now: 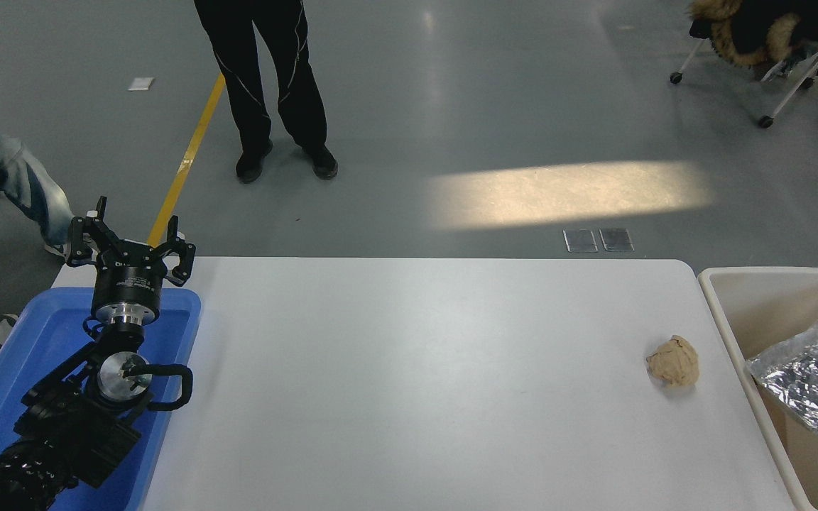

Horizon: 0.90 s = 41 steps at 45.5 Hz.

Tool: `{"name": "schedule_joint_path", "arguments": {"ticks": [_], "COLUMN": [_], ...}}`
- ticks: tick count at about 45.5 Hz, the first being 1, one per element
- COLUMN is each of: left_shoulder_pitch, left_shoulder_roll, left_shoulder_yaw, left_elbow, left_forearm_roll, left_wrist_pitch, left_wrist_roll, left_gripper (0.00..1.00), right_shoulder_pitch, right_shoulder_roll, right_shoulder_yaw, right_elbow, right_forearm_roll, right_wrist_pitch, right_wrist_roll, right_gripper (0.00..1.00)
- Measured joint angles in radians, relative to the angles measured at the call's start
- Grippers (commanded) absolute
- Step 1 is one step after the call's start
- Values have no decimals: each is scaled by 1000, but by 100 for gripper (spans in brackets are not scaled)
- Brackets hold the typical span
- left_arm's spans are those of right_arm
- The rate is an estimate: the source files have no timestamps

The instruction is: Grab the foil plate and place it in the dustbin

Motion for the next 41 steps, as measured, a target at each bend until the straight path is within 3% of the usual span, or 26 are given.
{"name": "schedule_joint_path", "arguments": {"ticks": [17, 30, 41], "left_shoulder_pitch": [0, -1, -1], "left_shoulder_roll": [0, 0, 0], "left_shoulder_yaw": [1, 2, 2], "left_elbow": [-1, -1, 0], "left_forearm_roll": [2, 3, 3], "left_wrist_pitch": [0, 0, 0], "left_wrist_roll": [0, 2, 2], "left_gripper": [99, 99, 99], "right_shoulder_pitch": [77, 483, 928], "right_shoulder_roll": [-43, -143, -69], "right_shoulder_yaw": [18, -184, -463], "right_elbow": [85, 519, 920], "right_forearm_roll": [-10, -100, -126], "right_wrist_pitch": [28, 36, 38], "right_wrist_roll": [25, 43, 45], "right_gripper": [100, 100, 100]}}
